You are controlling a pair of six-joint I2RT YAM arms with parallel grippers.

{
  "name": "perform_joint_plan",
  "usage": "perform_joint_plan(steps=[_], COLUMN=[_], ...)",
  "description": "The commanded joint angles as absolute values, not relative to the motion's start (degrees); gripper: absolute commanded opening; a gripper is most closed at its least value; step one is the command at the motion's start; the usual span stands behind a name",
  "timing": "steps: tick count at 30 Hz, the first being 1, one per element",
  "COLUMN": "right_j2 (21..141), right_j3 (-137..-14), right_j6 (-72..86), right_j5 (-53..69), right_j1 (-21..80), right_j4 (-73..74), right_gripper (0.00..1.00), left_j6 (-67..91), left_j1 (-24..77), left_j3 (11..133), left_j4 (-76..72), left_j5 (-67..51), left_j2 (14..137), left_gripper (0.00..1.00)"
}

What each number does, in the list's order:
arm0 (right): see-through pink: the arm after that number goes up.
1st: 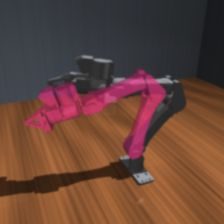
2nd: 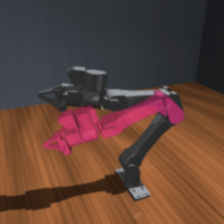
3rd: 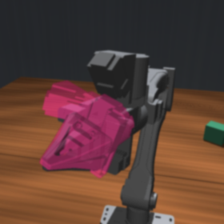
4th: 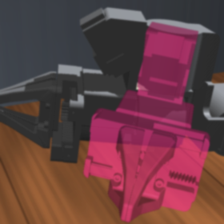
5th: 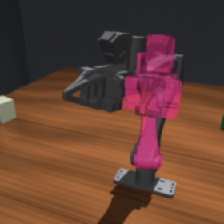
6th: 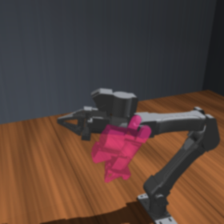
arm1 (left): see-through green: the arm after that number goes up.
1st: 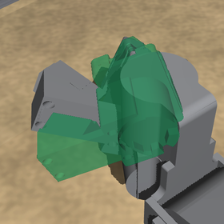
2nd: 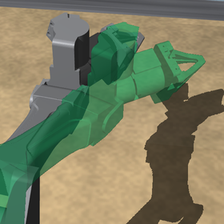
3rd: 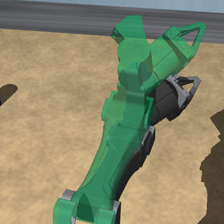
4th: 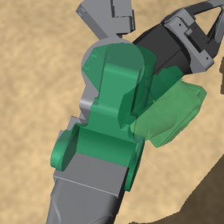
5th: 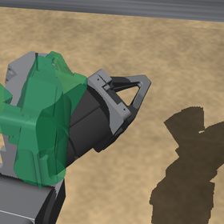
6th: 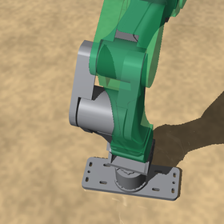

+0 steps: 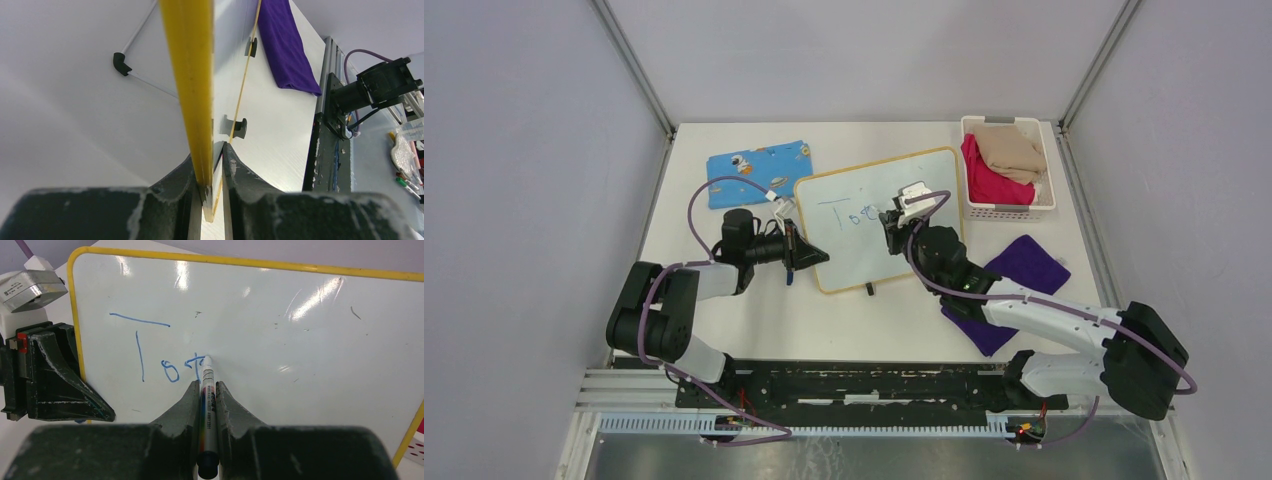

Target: Write a sentence on the whiteboard

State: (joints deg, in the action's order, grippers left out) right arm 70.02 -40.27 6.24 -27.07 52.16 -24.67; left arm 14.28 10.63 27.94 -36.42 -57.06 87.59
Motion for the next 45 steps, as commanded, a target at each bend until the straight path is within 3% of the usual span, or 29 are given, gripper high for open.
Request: perform_joint_plan(steps=[1, 10, 45], right_j2=[68.3, 60.9, 67.5], right_j3=[-39.7, -37.1, -40.9], right_j6=[6.6, 6.3, 6.8], right_j5=[-28.0, -27.7, -25.2], right_j1=[51.3, 51.3, 49.6], right_j4=[-24.8, -26.2, -24.0], right_gripper=[0.00, 0.00, 0.00], left_j6=[10.0, 9.9, 8.7], left_j1=[10.7, 10.8, 11.4], left_j3=[28.7, 28.9, 29.3], left_j4=[-34.1, -33.7, -31.7], left_j5=[-54.2, -53.8, -53.1], left_j2=[87.2, 87.0, 86.4], left_gripper=[0.17, 0.17, 0.17])
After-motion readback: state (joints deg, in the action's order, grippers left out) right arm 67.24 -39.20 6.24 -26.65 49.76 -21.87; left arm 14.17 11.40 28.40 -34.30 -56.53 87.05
